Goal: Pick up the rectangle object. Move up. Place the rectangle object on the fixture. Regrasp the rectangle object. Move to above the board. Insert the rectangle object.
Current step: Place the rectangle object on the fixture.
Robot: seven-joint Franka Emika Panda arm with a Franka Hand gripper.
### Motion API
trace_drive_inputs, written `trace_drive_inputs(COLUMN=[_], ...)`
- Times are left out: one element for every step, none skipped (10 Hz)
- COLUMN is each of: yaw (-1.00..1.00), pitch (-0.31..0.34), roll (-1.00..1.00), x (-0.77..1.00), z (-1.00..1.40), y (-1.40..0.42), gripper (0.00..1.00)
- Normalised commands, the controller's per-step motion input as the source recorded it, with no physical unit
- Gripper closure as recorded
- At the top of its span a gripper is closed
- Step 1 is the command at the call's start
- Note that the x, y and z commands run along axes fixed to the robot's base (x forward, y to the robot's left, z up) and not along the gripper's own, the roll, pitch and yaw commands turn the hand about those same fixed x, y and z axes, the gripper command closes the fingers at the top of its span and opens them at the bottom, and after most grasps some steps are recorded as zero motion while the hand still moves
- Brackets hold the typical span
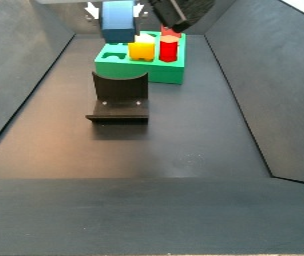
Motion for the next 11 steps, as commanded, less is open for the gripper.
trace_drive_inputs(yaw=[-0.1,-0.11,-0.11,-0.11,-0.11,-0.13,-0.12,-0.12,-0.12,-0.11,-0.11], pitch=[0.007,-0.003,0.016,0.031,0.057,0.063,0.057,0.051,0.049,0.047,0.036], roll=[-1.0,-1.0,-1.0,-1.0,-1.0,-0.96,-0.8,-0.63,-0.46,-0.27,-0.21], x=[0.1,0.1,0.11,0.12,0.13,0.14,0.15,0.16,0.17,0.18,0.18], z=[-1.0,-1.0,-1.0,-1.0,-1.0,-1.0,-1.0,-1.0,-1.0,-1.0,-1.0], y=[0.06,0.07,0.07,0.07,0.08,0.09,0.1,0.1,0.11,0.11,0.11], gripper=[1.0,1.0,1.0,1.0,1.0,1.0,1.0,1.0,1.0,1.0,1.0])
